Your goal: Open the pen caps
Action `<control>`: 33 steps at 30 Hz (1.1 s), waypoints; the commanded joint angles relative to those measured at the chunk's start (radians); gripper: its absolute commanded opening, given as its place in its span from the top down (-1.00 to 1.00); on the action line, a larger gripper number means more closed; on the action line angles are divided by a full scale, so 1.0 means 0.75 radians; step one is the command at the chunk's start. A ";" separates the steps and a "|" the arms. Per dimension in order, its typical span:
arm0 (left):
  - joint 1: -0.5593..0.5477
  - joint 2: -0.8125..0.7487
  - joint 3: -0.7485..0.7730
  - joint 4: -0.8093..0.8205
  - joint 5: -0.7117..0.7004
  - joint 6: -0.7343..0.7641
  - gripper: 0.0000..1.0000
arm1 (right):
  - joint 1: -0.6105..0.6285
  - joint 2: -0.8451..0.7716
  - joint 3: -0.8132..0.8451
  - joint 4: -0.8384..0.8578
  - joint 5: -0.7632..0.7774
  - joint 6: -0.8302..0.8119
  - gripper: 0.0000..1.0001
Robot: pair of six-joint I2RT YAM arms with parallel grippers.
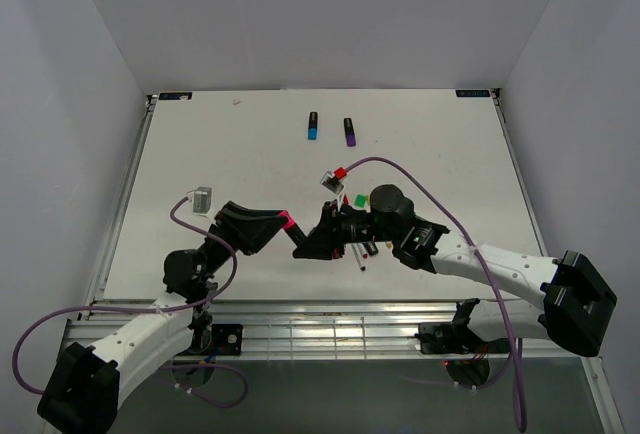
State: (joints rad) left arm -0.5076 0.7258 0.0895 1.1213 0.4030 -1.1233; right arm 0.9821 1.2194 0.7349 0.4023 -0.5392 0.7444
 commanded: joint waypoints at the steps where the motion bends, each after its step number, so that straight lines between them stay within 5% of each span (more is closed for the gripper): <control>1: 0.000 -0.010 0.010 0.069 -0.001 -0.016 0.12 | -0.003 0.010 -0.004 0.061 -0.011 0.012 0.85; 10: 0.000 0.006 0.018 0.076 0.017 -0.034 0.82 | -0.003 0.053 0.030 0.081 -0.011 0.010 0.85; 12: 0.000 0.020 0.020 0.082 0.031 -0.038 1.00 | -0.003 0.066 0.069 0.051 -0.007 -0.019 0.72; 16: 0.000 0.047 0.020 0.084 0.064 -0.049 1.00 | -0.003 0.084 0.139 -0.021 0.009 -0.084 0.42; 21: 0.000 0.043 0.010 0.088 0.068 -0.061 1.00 | -0.013 0.119 0.196 -0.066 0.001 -0.117 0.40; 23: 0.000 0.043 0.012 0.088 0.074 -0.059 1.00 | -0.017 0.129 0.202 -0.066 -0.005 -0.117 0.79; 27: 0.000 0.047 0.016 0.084 0.078 -0.059 1.00 | -0.023 0.141 0.200 -0.070 -0.003 -0.105 0.85; 29: 0.000 0.061 0.032 0.080 0.107 -0.053 0.72 | -0.025 0.145 0.194 -0.072 -0.009 -0.095 0.85; 31: 0.000 0.081 0.042 0.065 0.119 -0.057 0.13 | -0.027 0.147 0.192 -0.072 -0.011 -0.085 0.85; 33: 0.000 0.094 0.044 0.078 0.123 -0.055 0.07 | -0.027 0.147 0.190 -0.066 -0.017 -0.082 0.85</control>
State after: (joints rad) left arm -0.5014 0.7887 0.0917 1.1522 0.4385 -1.1675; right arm 0.9703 1.3201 0.8421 0.3405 -0.5694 0.6758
